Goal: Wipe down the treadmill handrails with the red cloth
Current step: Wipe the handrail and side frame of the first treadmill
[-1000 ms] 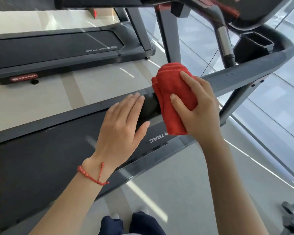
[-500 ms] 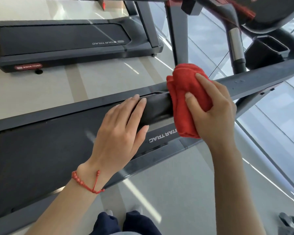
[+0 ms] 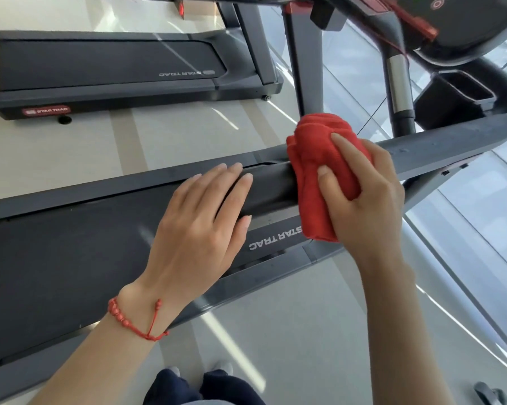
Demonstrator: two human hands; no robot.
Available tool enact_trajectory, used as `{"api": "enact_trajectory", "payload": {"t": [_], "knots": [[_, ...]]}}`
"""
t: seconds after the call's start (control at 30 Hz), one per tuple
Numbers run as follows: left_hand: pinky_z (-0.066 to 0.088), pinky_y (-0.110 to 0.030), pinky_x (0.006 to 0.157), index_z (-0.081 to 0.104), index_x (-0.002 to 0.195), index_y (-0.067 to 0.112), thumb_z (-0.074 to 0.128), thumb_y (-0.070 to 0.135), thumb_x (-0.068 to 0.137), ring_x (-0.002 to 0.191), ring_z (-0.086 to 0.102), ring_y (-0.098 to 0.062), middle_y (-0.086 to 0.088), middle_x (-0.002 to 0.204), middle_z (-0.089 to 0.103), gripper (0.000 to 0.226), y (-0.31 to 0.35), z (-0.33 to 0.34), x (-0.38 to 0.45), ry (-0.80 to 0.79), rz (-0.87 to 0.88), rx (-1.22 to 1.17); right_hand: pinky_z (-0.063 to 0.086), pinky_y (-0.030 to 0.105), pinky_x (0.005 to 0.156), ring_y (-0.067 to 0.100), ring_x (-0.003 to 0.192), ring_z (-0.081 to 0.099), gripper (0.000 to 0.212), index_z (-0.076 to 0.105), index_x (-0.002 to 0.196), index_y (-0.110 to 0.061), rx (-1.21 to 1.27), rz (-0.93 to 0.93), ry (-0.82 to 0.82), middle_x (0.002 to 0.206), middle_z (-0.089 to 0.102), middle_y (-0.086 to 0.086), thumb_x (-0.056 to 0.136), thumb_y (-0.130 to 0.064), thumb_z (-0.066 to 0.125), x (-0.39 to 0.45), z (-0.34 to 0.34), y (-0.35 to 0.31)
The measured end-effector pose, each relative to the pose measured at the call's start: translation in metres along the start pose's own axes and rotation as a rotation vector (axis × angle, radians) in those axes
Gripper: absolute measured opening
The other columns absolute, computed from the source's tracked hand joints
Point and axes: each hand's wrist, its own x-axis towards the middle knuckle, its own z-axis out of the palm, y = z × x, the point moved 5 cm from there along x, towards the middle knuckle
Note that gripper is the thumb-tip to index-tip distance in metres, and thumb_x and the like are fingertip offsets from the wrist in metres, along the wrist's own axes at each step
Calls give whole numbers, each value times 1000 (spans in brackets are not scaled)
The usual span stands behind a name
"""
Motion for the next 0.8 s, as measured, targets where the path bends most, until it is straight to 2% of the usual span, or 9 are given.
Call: {"api": "enact_trajectory", "payload": {"t": [0.07, 0.13, 0.23, 0.37, 0.5, 0.6, 0.73, 0.8], "knots": [[44, -48, 93, 59, 120, -3, 49, 15, 94, 113, 55, -33, -18, 122, 59, 33, 4, 2, 5, 10, 4, 17, 34, 28, 83, 21, 114, 47, 41, 53, 124, -35, -66, -44, -17, 132, 47, 0, 83, -42, 48, -1, 2, -5], [45, -46, 91, 61, 117, -1, 51, 16, 93, 108, 58, -32, -15, 118, 62, 31, 7, 3, 12, 24, 1, 35, 34, 30, 79, 23, 113, 47, 42, 53, 124, -34, -85, -71, -30, 133, 46, 2, 83, -43, 49, -4, 5, -10], [45, -42, 89, 63, 115, 1, 50, 18, 94, 101, 61, -28, -11, 114, 65, 30, 13, 5, 22, 50, -16, 56, 34, 30, 76, 24, 113, 48, 48, 53, 124, -33, -94, -77, -24, 132, 47, 4, 80, -53, 53, -4, 7, -9], [43, -37, 84, 67, 111, 6, 49, 20, 96, 95, 63, -25, -7, 109, 67, 27, 17, 10, 29, 67, -20, 110, 35, 26, 83, 21, 113, 50, 47, 54, 123, -33, 5, -63, -31, 130, 48, 2, 80, -52, 56, 1, 8, 2], [43, -36, 81, 67, 111, 7, 49, 20, 96, 94, 64, -24, -6, 107, 68, 27, 18, 12, 27, 81, -2, 128, 35, 23, 87, 18, 111, 51, 45, 54, 123, -35, 45, 41, 53, 128, 49, -1, 81, -51, 55, 11, -1, 24], [42, -35, 81, 66, 112, 6, 48, 21, 96, 95, 64, -25, -8, 107, 67, 29, 17, 12, 28, 60, 19, 128, 37, 27, 87, 19, 112, 50, 44, 54, 123, -34, 33, 108, 98, 129, 49, -1, 82, -51, 55, 15, -4, 29], [41, -35, 80, 65, 113, 5, 47, 22, 97, 94, 64, -25, -8, 107, 67, 30, 16, 13, 32, 28, 28, 108, 38, 27, 88, 17, 112, 50, 42, 55, 121, -35, 21, 60, 75, 129, 48, -2, 82, -50, 51, 6, 2, 17], [41, -35, 79, 65, 113, 5, 46, 22, 97, 94, 64, -25, -8, 107, 67, 30, 16, 13, 33, 14, 25, 100, 36, 20, 91, 13, 112, 49, 40, 56, 121, -34, 33, 26, 55, 128, 49, -2, 84, -46, 53, 7, 1, 20]]}}
